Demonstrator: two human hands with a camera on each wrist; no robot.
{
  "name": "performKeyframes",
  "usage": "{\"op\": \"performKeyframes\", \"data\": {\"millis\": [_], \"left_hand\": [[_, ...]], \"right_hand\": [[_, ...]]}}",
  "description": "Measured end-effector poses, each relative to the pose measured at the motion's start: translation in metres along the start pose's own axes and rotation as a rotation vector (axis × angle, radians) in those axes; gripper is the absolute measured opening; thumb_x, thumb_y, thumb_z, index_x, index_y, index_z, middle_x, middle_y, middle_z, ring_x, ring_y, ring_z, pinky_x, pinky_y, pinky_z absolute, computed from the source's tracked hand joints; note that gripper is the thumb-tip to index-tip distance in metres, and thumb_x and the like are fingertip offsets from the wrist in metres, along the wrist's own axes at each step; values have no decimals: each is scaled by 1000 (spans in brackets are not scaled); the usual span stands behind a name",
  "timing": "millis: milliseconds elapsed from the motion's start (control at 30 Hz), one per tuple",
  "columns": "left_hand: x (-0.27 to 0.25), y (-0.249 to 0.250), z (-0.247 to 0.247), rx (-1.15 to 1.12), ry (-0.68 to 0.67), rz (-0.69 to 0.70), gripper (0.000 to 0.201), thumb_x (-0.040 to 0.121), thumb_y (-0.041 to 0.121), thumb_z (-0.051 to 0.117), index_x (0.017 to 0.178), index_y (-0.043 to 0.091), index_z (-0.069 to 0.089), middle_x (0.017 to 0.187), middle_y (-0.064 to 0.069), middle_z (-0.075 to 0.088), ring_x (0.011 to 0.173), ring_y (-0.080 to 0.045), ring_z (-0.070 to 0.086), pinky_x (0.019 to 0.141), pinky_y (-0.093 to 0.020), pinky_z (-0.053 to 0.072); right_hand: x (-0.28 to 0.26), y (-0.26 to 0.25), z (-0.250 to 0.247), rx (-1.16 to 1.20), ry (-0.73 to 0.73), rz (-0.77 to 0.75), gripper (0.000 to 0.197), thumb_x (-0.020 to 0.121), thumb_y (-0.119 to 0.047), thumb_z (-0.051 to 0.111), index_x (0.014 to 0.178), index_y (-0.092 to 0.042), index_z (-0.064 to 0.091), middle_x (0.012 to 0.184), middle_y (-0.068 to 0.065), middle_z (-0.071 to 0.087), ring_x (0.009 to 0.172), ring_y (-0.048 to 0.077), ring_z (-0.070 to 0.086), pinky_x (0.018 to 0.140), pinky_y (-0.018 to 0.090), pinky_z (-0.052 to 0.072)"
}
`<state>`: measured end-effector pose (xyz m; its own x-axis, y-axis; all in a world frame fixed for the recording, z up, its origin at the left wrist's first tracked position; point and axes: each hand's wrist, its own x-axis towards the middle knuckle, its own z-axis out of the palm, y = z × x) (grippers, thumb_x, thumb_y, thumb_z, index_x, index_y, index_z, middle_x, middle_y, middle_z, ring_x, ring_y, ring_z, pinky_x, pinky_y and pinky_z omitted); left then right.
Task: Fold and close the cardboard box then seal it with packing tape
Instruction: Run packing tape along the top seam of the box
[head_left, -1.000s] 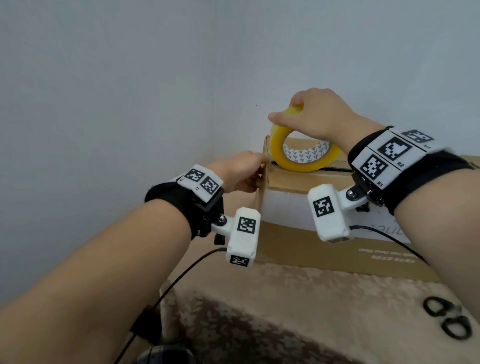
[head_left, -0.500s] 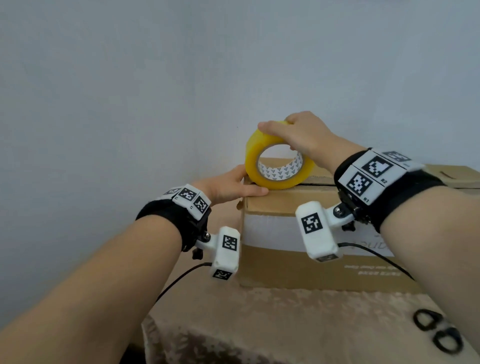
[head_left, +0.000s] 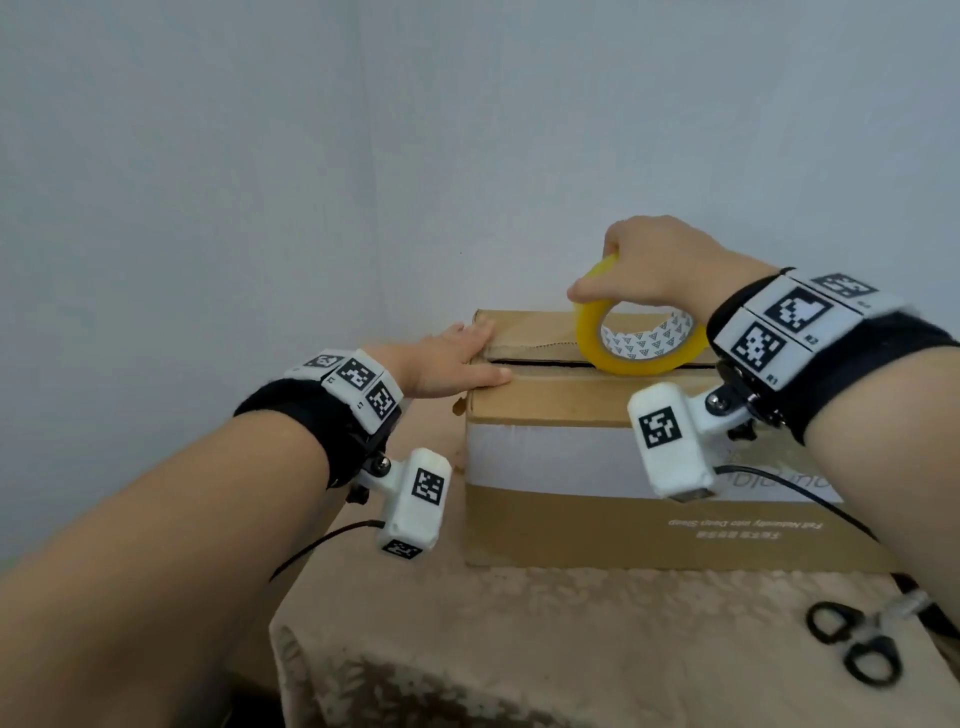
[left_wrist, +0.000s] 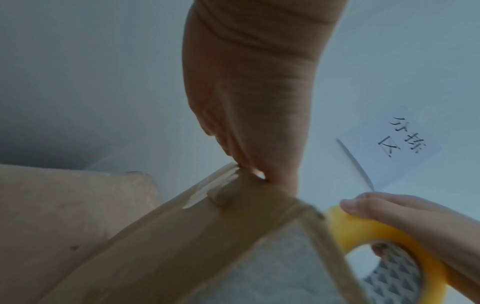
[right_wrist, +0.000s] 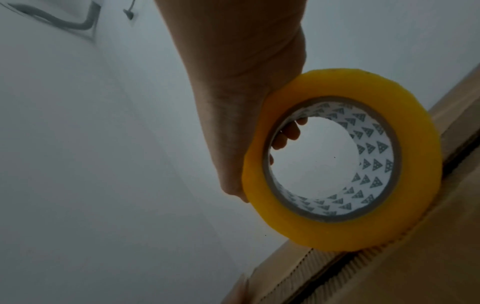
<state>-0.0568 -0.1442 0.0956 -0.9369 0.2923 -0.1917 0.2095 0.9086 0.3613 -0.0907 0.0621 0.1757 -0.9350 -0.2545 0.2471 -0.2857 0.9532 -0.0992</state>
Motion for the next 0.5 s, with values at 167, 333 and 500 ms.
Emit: {"op": "performKeyframes", "data": {"millis": [167, 333, 500], "left_hand": [[-6, 13, 0, 289, 30, -4, 62, 99, 46, 26, 141, 0, 29, 148, -17, 27, 139, -31, 26, 114, -39, 21], [-11, 30, 7, 250, -63, -111, 72, 99, 51, 19, 149, 1, 4, 157, -15, 4, 146, -23, 3, 117, -37, 5], [-11, 28, 2, 172, -42, -172, 69, 98, 52, 21, 145, 1, 26, 151, -16, 24, 140, -27, 23, 115, -43, 19]], "right_hand": [[-3, -2, 9, -94, 83, -8, 53, 77, -58, 61, 104, -14, 54, 98, 4, 56, 90, 25, 53, 68, 34, 40], [-12, -5, 15, -86, 222, -109, 74, 68, -78, 55, 106, -15, 56, 98, 2, 51, 90, 22, 51, 76, 35, 41], [-35, 40, 19, 213, 159, -133, 65, 77, -49, 72, 126, -13, 48, 109, 8, 56, 102, 27, 53, 80, 34, 40]]}}
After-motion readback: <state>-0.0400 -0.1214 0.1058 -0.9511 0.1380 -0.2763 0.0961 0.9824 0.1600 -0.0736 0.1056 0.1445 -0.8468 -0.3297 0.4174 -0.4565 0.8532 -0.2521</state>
